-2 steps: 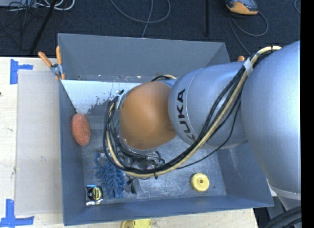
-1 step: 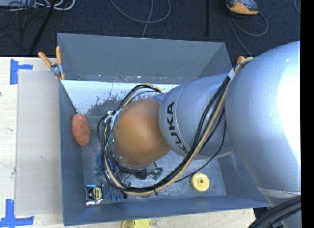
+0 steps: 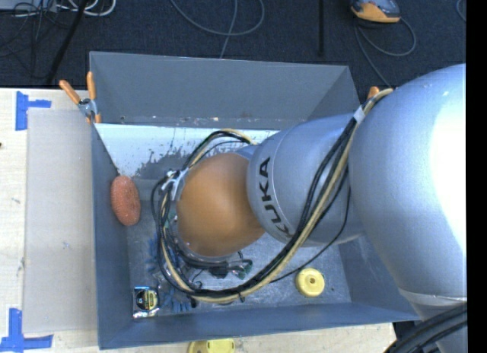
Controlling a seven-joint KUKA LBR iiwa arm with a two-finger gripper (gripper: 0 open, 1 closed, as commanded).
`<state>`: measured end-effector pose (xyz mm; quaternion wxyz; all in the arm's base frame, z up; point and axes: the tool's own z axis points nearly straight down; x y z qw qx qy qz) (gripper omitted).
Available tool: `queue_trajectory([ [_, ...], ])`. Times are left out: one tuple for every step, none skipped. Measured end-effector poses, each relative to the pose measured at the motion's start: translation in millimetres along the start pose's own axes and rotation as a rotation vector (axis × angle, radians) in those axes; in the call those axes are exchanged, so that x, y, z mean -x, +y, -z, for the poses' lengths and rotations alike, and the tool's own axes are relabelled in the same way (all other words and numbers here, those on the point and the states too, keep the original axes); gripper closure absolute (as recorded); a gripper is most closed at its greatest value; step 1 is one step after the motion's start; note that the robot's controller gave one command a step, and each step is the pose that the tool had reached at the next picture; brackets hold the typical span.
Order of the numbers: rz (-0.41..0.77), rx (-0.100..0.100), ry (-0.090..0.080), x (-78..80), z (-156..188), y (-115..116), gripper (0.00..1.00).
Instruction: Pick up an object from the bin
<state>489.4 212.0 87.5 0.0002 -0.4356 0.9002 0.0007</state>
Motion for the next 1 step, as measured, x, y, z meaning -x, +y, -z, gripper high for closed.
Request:
queue_trajectory([
  [-0.002,0.001,0.002,-7.0,26.9,-8.9,1.0],
])
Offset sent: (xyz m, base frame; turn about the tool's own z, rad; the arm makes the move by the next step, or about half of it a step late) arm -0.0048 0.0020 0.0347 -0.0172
